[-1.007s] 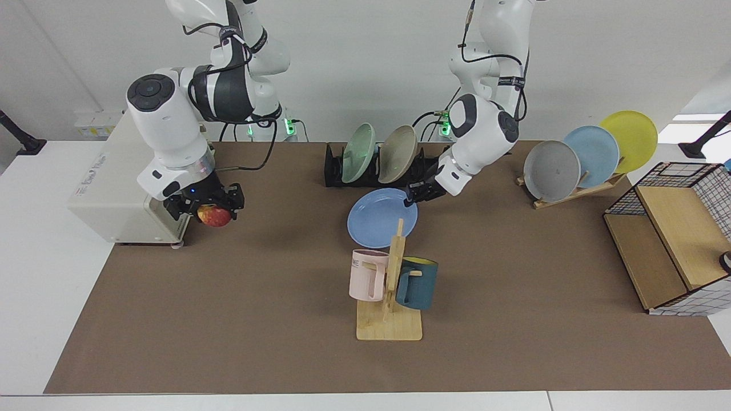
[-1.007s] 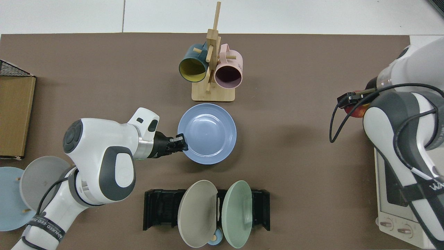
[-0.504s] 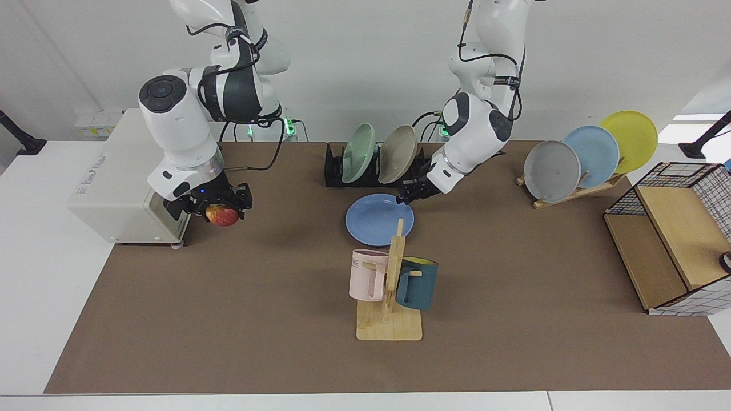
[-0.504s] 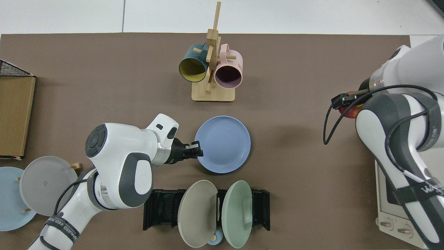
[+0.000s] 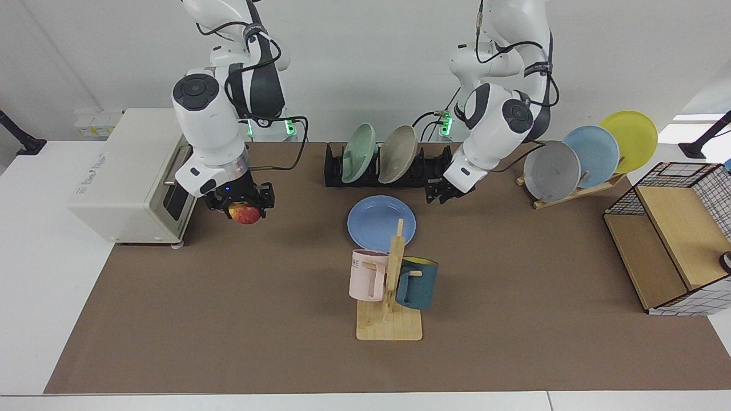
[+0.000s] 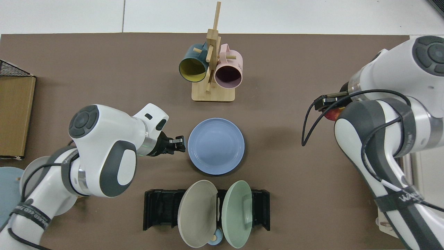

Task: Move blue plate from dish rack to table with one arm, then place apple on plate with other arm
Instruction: 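Withdraw the left gripper while the right gripper carries the apple over the plate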

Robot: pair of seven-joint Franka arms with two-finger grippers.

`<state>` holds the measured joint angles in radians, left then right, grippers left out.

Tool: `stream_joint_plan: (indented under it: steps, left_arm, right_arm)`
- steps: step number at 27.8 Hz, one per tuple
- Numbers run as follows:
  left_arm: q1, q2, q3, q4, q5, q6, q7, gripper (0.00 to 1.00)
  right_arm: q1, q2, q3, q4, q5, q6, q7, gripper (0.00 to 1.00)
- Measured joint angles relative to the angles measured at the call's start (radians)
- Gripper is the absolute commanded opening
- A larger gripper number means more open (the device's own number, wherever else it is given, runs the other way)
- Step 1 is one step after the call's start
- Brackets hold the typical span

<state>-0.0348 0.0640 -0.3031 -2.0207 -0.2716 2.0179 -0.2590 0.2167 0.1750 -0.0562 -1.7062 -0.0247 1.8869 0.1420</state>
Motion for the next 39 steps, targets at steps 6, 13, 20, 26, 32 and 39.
stream_joint_plan:
  steps: [6,13,20,26,32,39]
  left_arm:
    - [0.030,-0.033,0.004,0.132,0.102,-0.201,-0.008,0.66]
    - [0.049,-0.054,0.011,0.249,0.171,-0.338,-0.009,0.99]
    - [0.076,-0.093,0.017,0.285,0.223,-0.365,0.011,1.00]
    - [0.094,-0.116,0.018,0.285,0.226,-0.378,0.032,1.00]
    - [0.098,-0.118,0.018,0.285,0.228,-0.380,0.033,1.00]
    - [0.071,-0.118,0.095,0.285,0.229,-0.382,0.065,1.00]
  right_arm:
    - [0.058,0.001,0.002,-0.004,0.000,0.001,0.095,0.00]
    - [0.124,0.007,0.004,-0.006,0.000,0.018,0.223,0.00]
    - [0.195,0.025,0.005,-0.010,0.001,0.053,0.348,0.00]
    - [0.250,0.052,0.006,-0.012,0.001,0.095,0.432,0.00]
    - [0.310,0.078,0.006,-0.012,0.018,0.127,0.516,0.00]
    - [0.397,0.123,0.006,-0.013,0.022,0.165,0.634,0.00]
